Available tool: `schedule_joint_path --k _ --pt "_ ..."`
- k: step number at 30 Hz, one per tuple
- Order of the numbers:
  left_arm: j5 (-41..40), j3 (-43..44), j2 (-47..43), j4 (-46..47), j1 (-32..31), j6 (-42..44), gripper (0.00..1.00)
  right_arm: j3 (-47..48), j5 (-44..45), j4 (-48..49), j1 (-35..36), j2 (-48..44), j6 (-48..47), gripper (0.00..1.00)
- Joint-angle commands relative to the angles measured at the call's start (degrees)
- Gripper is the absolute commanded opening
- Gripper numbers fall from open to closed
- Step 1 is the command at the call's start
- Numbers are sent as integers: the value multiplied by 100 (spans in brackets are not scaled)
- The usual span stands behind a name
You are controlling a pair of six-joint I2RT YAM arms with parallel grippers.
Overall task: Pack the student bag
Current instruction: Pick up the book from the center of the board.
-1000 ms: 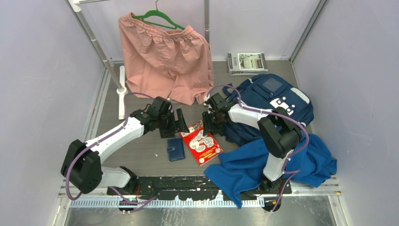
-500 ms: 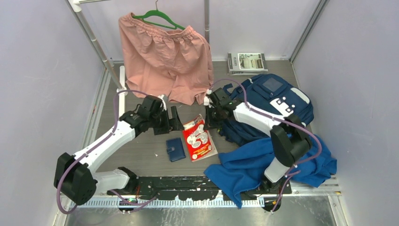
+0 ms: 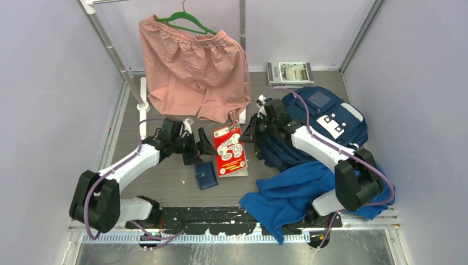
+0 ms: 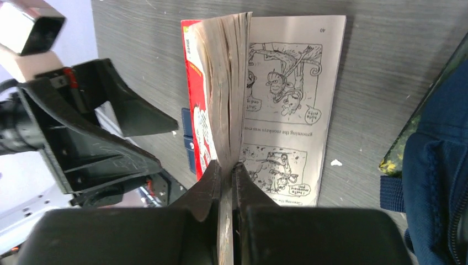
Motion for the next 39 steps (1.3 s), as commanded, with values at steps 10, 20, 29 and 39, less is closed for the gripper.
schedule_joint_path --k 10,20,29,39 --pt "1729 -936 799 4028 32 -1890 86 -609 -1537 2572 -178 -265 1554 1" --pt "834 -105 63 1768 40 -1346 0 -45 -324 151 -171 -368 298 59" --pt "-470 1521 -171 -1643 75 -1388 0 24 3994 -628 1941 -1998 -1954 86" --pt "-661 2846 463 -3699 84 -1796 0 -150 5598 323 4033 -1775 -3306 87"
